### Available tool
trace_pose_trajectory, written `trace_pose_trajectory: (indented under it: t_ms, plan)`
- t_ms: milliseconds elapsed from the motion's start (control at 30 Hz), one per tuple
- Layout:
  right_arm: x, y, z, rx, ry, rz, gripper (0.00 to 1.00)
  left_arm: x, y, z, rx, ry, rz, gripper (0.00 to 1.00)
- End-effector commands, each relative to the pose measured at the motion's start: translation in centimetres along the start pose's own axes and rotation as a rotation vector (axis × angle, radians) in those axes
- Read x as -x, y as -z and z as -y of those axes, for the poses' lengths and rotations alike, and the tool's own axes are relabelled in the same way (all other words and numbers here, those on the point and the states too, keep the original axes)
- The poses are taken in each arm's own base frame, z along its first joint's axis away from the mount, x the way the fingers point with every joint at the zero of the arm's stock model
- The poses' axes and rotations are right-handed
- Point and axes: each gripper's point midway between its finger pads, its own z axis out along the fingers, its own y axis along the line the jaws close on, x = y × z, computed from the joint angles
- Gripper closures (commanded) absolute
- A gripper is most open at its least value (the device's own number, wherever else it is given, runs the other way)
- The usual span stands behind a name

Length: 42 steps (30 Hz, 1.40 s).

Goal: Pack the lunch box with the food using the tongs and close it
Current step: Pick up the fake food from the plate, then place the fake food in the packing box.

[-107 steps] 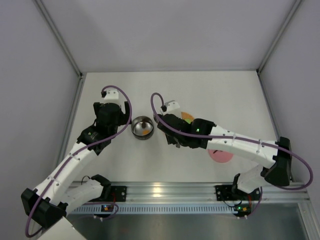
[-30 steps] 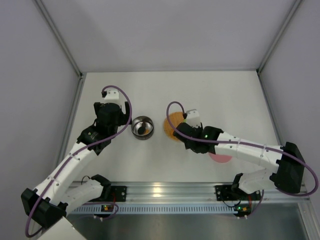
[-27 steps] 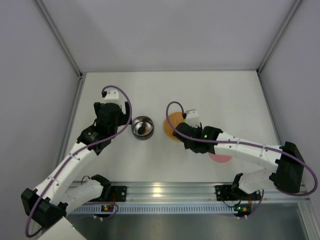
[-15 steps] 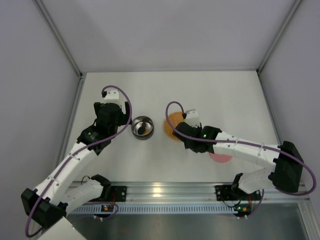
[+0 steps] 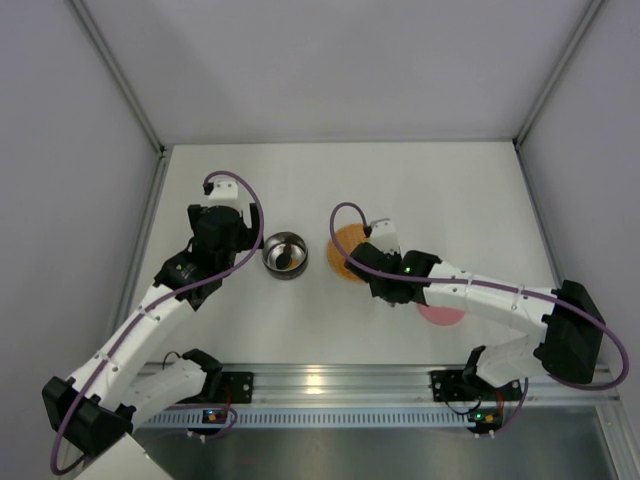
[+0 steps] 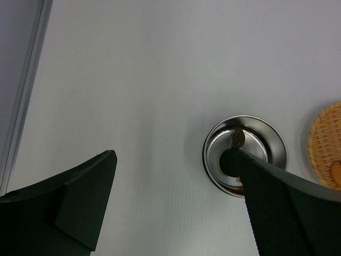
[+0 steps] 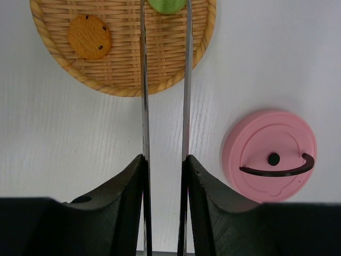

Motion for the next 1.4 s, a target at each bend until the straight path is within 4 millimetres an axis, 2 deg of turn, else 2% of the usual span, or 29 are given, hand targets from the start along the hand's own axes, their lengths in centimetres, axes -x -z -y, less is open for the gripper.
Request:
trace_pose_trajectory:
  t_ms: [0, 267, 400, 600, 800, 1000, 1100, 1200, 1367]
  plan:
    - [1.5, 0.1, -0.3, 0.019, -0.040, 0.040, 0.73, 2.1, 0.8, 0.0, -0.007, 0.021, 0.054, 0.01]
    - [4.5, 2.8, -0.1, 0.060, -0.054, 0.098, 0.76, 2.1, 0.8, -0.2, -0.001, 0.019, 0.054, 0.01]
    - [6.4, 4.2, -1.0, 0.122, -0.071, 0.128, 0.77, 2.0, 0.7, -0.3, 0.006, 0.019, 0.052, 0.01]
    - [8.2, 6.0, -4.3, 0.252, -0.067, 0.151, 0.79, 1.8, 0.5, -0.3, 0.014, 0.013, 0.045, 0.01]
    - [9.6, 8.3, -8.8, 0.370, -0.027, 0.176, 0.79, 1.8, 0.4, -0.4, 0.020, 0.011, 0.045, 0.01]
    - [9.7, 9.8, -13.0, 0.439, 0.031, 0.181, 0.79, 1.8, 0.4, -0.4, 0.020, 0.010, 0.044, 0.01]
    - [9.2, 9.5, -14.9, 0.452, 0.055, 0.166, 0.78, 1.7, 0.4, -0.3, 0.018, 0.009, 0.043, 0.01]
    - [9.2, 9.6, -15.9, 0.462, 0.066, 0.164, 0.74, 1.8, 0.5, -0.4, 0.019, 0.009, 0.045, 0.01]
    - [9.1, 9.3, -16.6, 0.460, 0.079, 0.159, 0.60, 1.8, 0.5, -0.4, 0.019, 0.011, 0.045, 0.01]
